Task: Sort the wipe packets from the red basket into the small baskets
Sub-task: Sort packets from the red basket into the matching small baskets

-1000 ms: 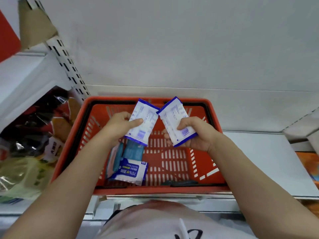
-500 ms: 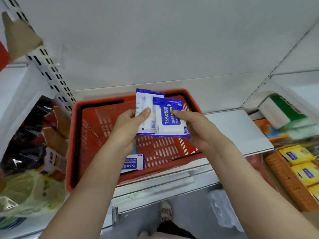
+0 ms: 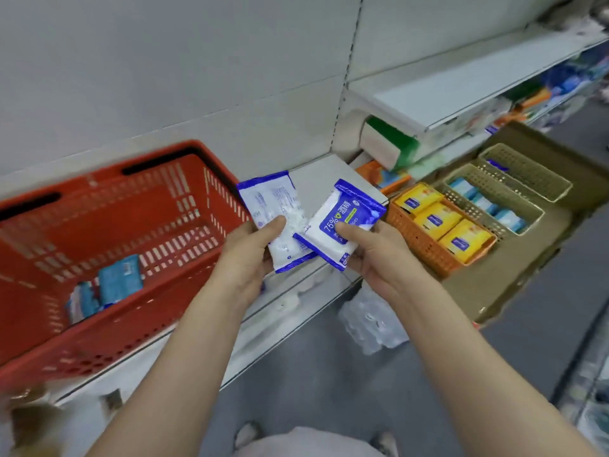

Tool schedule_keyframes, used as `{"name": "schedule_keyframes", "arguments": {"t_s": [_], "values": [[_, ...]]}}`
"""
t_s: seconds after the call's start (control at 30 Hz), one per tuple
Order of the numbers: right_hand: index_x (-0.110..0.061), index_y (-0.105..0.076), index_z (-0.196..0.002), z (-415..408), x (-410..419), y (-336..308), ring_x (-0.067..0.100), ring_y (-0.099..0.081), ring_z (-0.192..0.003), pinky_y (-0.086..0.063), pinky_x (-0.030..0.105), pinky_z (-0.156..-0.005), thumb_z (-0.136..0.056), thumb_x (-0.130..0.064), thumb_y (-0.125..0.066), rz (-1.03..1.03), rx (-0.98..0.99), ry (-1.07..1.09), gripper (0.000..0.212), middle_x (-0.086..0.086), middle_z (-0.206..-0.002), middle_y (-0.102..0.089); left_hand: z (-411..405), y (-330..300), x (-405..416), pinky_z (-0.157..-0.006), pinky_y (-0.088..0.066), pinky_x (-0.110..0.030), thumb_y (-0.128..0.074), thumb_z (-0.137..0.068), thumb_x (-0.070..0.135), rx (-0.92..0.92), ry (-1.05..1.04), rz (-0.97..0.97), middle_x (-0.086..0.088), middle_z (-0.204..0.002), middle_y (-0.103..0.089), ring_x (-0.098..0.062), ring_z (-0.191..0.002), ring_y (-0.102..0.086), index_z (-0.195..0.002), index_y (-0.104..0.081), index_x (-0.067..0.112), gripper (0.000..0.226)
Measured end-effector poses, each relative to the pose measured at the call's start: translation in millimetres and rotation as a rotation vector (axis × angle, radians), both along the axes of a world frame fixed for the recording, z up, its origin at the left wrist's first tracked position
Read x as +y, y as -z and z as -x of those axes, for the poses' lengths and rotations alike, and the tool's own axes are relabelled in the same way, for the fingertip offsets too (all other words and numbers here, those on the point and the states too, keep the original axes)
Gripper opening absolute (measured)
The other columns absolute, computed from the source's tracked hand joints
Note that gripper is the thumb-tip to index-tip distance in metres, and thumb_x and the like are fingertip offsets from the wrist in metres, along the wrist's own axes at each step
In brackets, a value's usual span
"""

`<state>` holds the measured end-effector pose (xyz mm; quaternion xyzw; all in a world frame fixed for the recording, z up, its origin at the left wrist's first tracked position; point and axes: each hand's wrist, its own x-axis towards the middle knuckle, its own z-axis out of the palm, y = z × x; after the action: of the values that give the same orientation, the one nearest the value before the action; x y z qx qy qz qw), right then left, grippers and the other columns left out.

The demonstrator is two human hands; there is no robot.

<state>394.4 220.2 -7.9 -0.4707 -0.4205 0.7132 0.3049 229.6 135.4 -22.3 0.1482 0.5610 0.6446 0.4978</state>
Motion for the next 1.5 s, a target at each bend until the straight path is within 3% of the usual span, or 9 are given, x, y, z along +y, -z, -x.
{"name": "schedule_keyframes", "arguments": {"t_s": [0.2,0.53,0.63,0.73,0.83,0.97,1.1,1.2,1.5], "values": [[-0.031,-0.05,-0.109,-149.9,52.9,17.3,0.028,-0.074,-0.088,-0.06,0.05,-0.072,-0.076,0.005,-0.077,-0.072,0.03,0.201,0.055,0.011,-0.105,-0.074,-144.3,18.7,69.0,-0.072,-0.06,-0.035,-0.063,-0.094,0.021,0.04,0.09,0.078,-0.008,-0.1,-0.076,-0.022,-0.081,-0.073,-0.113,-0.063,0.007,0.025],[-0.01,-0.059,-0.101,-378.1,143.5,42.1,0.015,-0.07,-0.072,-0.059,0.026,-0.059,-0.085,-0.007,-0.072,0.001,-0.136,0.487,0.021,0.013,-0.1,-0.071,-333.9,52.2,177.1,-0.07,-0.06,-0.035,-0.063,-0.093,0.017,0.009,0.174,0.124,-0.002,-0.087,-0.077,-0.018,-0.075,-0.074,-0.096,-0.067,0.014,0.006],[-0.01,-0.054,-0.116,-412.0,171.0,50.8,0.021,-0.073,-0.084,-0.06,0.029,-0.06,-0.083,-0.005,-0.075,0.014,-0.131,0.488,0.04,0.012,-0.109,-0.069,-361.5,57.5,207.9,-0.08,-0.059,-0.04,-0.065,-0.091,0.017,-0.017,0.188,0.151,-0.003,-0.097,-0.076,-0.019,-0.084,-0.074,-0.107,-0.067,0.013,0.016],[-0.022,-0.043,-0.131,-432.2,202.9,62.7,0.027,-0.071,-0.098,-0.062,0.042,-0.075,-0.081,0.002,-0.075,0.038,-0.103,0.444,0.064,0.004,-0.117,-0.063,-386.9,65.0,244.3,-0.089,-0.056,-0.044,-0.065,-0.09,0.016,-0.098,0.199,0.15,-0.004,-0.108,-0.074,-0.022,-0.098,-0.072,-0.115,-0.065,0.015,0.025],[-0.02,-0.055,-0.108,-446.7,243.8,69.3,0.025,-0.072,-0.089,-0.059,0.049,-0.082,-0.081,0.005,-0.07,0.087,-0.11,0.39,0.039,0.006,-0.104,-0.069,-412.5,73.8,286.9,-0.089,-0.055,-0.048,-0.063,-0.09,0.014,-0.215,0.18,0.134,-0.006,-0.111,-0.073,-0.026,-0.102,-0.07,-0.121,-0.062,0.015,0.03],[-0.016,-0.055,-0.092,-463.0,311.1,74.6,0.022,-0.071,-0.071,-0.058,0.035,-0.063,-0.08,0.006,-0.071,0.125,-0.116,0.308,0.03,0.006,-0.086,-0.072,-454.8,86.3,354.7,-0.091,-0.052,-0.047,-0.064,-0.088,0.018,-0.28,0.248,0.161,-0.007,-0.099,-0.075,-0.028,-0.093,-0.069,-0.112,-0.065,0.015,0.024],[-0.012,-0.055,-0.103,-483.6,379.3,71.8,0.027,-0.069,-0.075,-0.057,0.048,-0.074,-0.079,0.002,-0.076,0.164,-0.18,0.232,0.035,0.011,-0.095,-0.07,-495.5,76.8,430.5,-0.098,-0.049,-0.049,-0.054,-0.094,0.045,-0.392,0.363,0.179,-0.012,-0.116,-0.071,-0.032,-0.108,-0.067,-0.123,-0.065,0.015,0.043],[-0.009,-0.055,-0.111,-503.4,432.7,68.8,0.021,-0.071,-0.069,-0.058,0.041,-0.068,-0.078,0.0,-0.078,0.168,-0.181,0.181,0.042,0.008,-0.094,-0.07,-513.8,74.3,480.8,-0.103,-0.045,-0.05,-0.045,-0.093,0.063,-0.54,0.36,0.159,-0.012,-0.127,-0.065,-0.031,-0.118,-0.061,-0.129,-0.062,0.019,0.06],[-0.015,-0.054,-0.102,-511.1,577.8,91.8,0.034,-0.07,-0.093,-0.051,0.057,-0.092,-0.076,-0.01,-0.083,0.193,-0.164,-0.076,0.039,0.015,-0.107,-0.073,-516.4,70.8,585.0,-0.071,-0.058,-0.031,-0.049,-0.093,0.028,-0.542,0.182,0.211,-0.006,-0.091,-0.074,-0.02,-0.076,-0.071,-0.077,-0.076,0.015,0.034]]}}
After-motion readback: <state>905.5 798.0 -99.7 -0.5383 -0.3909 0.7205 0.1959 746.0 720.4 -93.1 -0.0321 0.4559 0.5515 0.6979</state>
